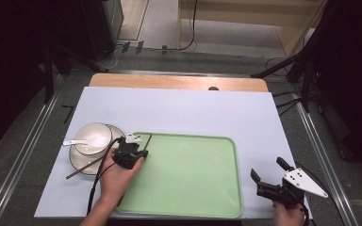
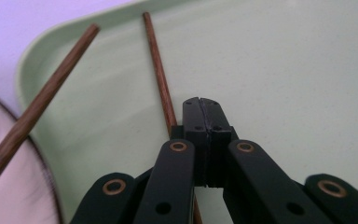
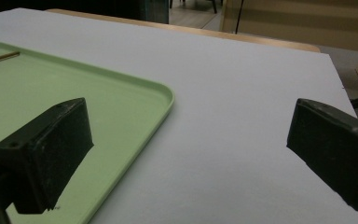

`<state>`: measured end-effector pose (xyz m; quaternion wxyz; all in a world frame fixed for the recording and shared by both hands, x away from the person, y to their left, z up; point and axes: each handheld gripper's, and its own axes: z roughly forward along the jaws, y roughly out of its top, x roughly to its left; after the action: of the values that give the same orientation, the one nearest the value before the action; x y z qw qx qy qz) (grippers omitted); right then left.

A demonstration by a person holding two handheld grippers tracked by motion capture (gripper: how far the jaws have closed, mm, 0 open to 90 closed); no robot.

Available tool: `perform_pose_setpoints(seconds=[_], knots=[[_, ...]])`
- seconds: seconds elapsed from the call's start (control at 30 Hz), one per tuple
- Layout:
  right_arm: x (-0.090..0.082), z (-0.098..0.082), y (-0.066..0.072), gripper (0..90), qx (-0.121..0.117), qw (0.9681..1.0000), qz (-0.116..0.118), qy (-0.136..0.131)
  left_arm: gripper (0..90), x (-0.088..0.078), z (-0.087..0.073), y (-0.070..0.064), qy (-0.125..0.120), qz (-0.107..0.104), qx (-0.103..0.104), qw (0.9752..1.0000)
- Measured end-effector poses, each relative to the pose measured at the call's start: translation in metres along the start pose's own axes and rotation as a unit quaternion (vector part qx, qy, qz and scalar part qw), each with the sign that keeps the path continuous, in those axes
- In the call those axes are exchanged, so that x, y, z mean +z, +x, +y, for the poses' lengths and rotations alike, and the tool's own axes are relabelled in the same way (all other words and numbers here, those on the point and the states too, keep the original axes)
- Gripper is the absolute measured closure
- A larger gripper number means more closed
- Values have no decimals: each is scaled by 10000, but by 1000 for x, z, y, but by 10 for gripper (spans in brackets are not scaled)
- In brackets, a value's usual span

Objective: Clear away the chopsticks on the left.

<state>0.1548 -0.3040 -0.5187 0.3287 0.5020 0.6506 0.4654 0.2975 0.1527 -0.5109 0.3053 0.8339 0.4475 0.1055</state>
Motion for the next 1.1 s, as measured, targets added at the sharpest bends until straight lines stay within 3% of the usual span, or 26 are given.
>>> perform_pose_setpoints(seconds=[0.3, 0.77, 1.0, 1.1], knots=[[1, 0, 1, 0, -5, 10000, 3, 9, 900, -9, -8, 13, -82, 74, -173, 9998], [0, 0, 0, 0, 15, 10000, 4, -17, 889, -11, -11, 13, -62, -32, -80, 9999], [0, 0, 0, 0, 7, 10000, 1, -18, 841, -17, -13, 13, -124, -208, 1, 9997], [0, 0, 0, 0, -1, 10000, 7, -16, 774, -24, -14, 15, -274, -349, 35, 9990]])
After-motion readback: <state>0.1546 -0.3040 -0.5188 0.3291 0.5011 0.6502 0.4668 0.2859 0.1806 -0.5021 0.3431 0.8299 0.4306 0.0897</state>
